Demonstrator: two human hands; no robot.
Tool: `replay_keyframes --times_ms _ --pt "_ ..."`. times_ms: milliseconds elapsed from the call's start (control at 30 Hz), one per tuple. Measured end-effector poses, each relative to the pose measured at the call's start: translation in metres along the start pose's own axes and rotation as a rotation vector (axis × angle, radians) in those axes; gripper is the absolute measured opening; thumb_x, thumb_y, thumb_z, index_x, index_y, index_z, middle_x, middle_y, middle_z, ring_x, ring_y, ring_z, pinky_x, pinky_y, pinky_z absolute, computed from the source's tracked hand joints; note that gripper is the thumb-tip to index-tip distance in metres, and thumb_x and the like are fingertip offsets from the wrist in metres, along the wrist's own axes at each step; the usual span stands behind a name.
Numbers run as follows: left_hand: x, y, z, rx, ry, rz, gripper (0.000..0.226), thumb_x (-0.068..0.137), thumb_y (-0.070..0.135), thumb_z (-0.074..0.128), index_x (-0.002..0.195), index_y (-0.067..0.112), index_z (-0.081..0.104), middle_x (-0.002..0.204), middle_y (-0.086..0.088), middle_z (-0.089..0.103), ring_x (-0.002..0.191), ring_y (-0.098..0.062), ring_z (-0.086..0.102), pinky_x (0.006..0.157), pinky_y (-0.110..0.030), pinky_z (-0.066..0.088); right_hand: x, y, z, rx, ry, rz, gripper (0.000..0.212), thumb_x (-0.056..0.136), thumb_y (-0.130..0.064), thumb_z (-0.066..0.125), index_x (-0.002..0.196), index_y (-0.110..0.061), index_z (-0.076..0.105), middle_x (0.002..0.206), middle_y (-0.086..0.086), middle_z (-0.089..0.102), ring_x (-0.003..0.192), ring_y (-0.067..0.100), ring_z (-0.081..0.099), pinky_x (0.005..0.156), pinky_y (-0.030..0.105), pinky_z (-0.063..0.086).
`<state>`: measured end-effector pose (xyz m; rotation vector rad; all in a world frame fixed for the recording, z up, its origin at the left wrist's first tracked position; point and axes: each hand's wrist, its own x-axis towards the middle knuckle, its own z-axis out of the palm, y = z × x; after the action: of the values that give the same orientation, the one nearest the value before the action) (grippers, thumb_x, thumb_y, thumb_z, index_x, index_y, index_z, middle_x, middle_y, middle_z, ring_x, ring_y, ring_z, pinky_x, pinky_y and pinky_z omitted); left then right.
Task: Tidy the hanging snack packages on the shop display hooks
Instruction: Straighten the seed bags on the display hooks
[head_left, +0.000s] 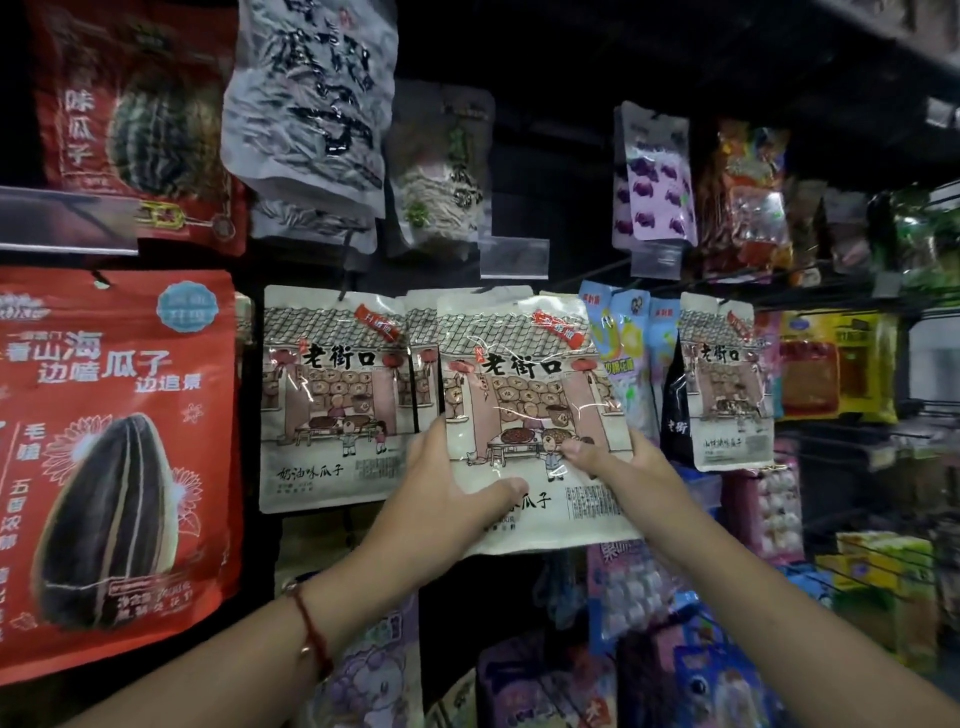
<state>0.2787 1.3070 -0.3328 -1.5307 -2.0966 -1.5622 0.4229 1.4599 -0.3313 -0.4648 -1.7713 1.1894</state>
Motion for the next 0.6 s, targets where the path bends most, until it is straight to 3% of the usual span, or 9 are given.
replay_keyframes --times_ms 100,167,300,400,467,600 --pt "0.010 -0.007 0.002 -0.023 0.055 0.013 0.075 0.068 0.062 0.074 0.132 0.039 0.041 0.131 0.014 0.043 0.119 -0.007 0.050 0.098 -0.033 0.043 0.014 -0.009 -0.001 0.042 -0.045 -0.025 0.095 0.077 -0.053 0.077 0.154 -0.026 0.029 0.140 -0.012 0.047 0.129 0.016 0.042 0.106 0.037 0.033" --pt "0.014 -0.009 0.002 -0.051 0.068 0.017 0.070 0.071 0.060 0.075 0.130 0.040 0.042 0.127 0.016 0.045 0.118 -0.005 0.051 0.096 -0.034 0.044 0.016 -0.015 0.001 0.065 -0.060 -0.036 0.085 0.083 -0.041 0.075 0.154 -0.024 0.030 0.121 -0.021 0.050 0.114 0.007 0.038 0.099 0.032 0.032" --pt "0.022 -0.008 0.000 -0.057 0.103 0.057 0.063 0.076 0.054 0.077 0.127 0.044 0.042 0.120 0.028 0.042 0.112 -0.001 0.052 0.091 -0.032 0.043 0.024 -0.018 0.003 0.086 -0.053 -0.056 0.084 0.078 -0.044 0.077 0.150 -0.032 0.035 0.137 -0.013 0.049 0.119 0.010 0.045 0.101 0.034 0.033" --pt "0.030 -0.006 -0.002 -0.045 0.110 0.058 0.063 0.076 0.054 0.078 0.126 0.044 0.042 0.119 0.029 0.041 0.113 -0.005 0.053 0.093 -0.034 0.044 0.034 -0.018 0.006 0.096 -0.064 -0.054 0.064 0.063 -0.055 0.085 0.118 -0.042 0.053 0.126 -0.014 0.059 0.114 0.010 0.056 0.099 0.036 0.040" --pt "0.035 -0.006 -0.002 -0.055 0.116 0.058 0.067 0.069 0.059 0.076 0.126 0.043 0.045 0.121 0.026 0.044 0.113 -0.006 0.055 0.095 -0.035 0.046 0.038 -0.017 0.009 0.069 -0.058 -0.052 0.088 0.049 -0.067 0.084 0.127 -0.037 0.057 0.126 -0.012 0.063 0.119 0.016 0.058 0.105 0.043 0.043" --pt "0.037 -0.010 0.001 -0.053 0.130 0.045 0.066 0.067 0.059 0.075 0.125 0.042 0.047 0.120 0.022 0.048 0.111 -0.005 0.055 0.089 -0.031 0.042 0.047 -0.010 0.010 0.068 -0.044 -0.015 0.118 0.040 -0.079 0.080 0.144 -0.037 0.045 0.139 -0.011 0.057 0.128 0.021 0.054 0.110 0.052 0.040"
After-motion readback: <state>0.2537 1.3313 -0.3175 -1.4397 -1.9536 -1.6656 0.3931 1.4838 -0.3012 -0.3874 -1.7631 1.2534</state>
